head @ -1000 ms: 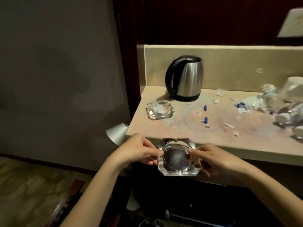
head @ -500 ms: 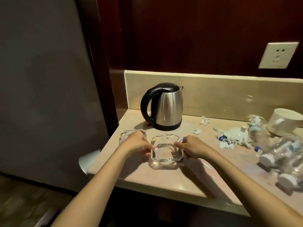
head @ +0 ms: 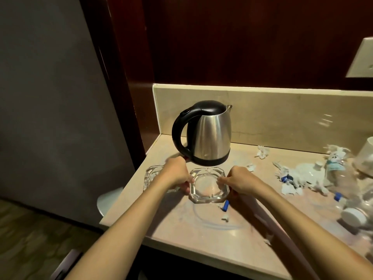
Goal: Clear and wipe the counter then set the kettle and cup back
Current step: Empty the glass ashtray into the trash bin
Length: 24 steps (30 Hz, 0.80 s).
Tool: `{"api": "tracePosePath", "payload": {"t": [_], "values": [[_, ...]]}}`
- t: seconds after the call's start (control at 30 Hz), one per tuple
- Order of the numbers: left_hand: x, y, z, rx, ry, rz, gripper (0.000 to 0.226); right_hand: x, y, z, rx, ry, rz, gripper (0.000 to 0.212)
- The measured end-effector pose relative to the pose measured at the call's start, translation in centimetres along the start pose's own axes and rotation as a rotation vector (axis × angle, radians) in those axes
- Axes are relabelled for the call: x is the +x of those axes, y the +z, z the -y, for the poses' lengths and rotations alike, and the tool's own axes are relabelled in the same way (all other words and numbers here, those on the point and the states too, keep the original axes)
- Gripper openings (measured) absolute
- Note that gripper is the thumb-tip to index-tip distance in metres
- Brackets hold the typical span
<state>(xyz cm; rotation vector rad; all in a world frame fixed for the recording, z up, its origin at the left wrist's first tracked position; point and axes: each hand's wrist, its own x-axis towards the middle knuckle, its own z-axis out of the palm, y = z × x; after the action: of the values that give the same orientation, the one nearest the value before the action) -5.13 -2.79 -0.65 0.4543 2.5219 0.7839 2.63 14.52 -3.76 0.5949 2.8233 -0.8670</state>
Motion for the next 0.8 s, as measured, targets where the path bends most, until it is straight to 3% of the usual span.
{"api": "tracePosePath", "payload": {"t": [0.13,0.2,0.27,0.37,0.53,0.7,0.8], "values": [[0.8,0.3,0.1,0.085,0.071,-0.053,0.018,-0.2,-0.5,0.0,-0.014,0.022,0.029,0.032],[0.6,0.2,0.4,0.048,0.081,-0.043,0.019,-0.1,-0.8,0.6,-0.137,-0.004,0.016,0.042],[0.2,-1.1,1.0,-0.081,0.056,-0.027,0.018,-0.1,-1.2,1.6,-0.232,-0.067,-0.087,0.051],[0.0,-4.8,3.2,-0.205,0.042,-0.128,0.016,-0.1,-0.9,4.0,-0.149,-0.207,-0.205,0.048],[0.0,-8.9,8.4,-0.131,-0.067,-0.275,0.019,1.0,1.9,8.1,0.166,-0.240,-0.033,0.034],[0.2,-7.2,11.2,-0.258,-0.136,-0.135,0.027,2.3,3.8,10.1,0.079,-0.174,0.095,0.034],[0.4,-6.1,11.5,-0.314,-0.107,-0.151,0.024,3.1,4.2,10.8,0.014,-0.134,0.126,0.031]]}}
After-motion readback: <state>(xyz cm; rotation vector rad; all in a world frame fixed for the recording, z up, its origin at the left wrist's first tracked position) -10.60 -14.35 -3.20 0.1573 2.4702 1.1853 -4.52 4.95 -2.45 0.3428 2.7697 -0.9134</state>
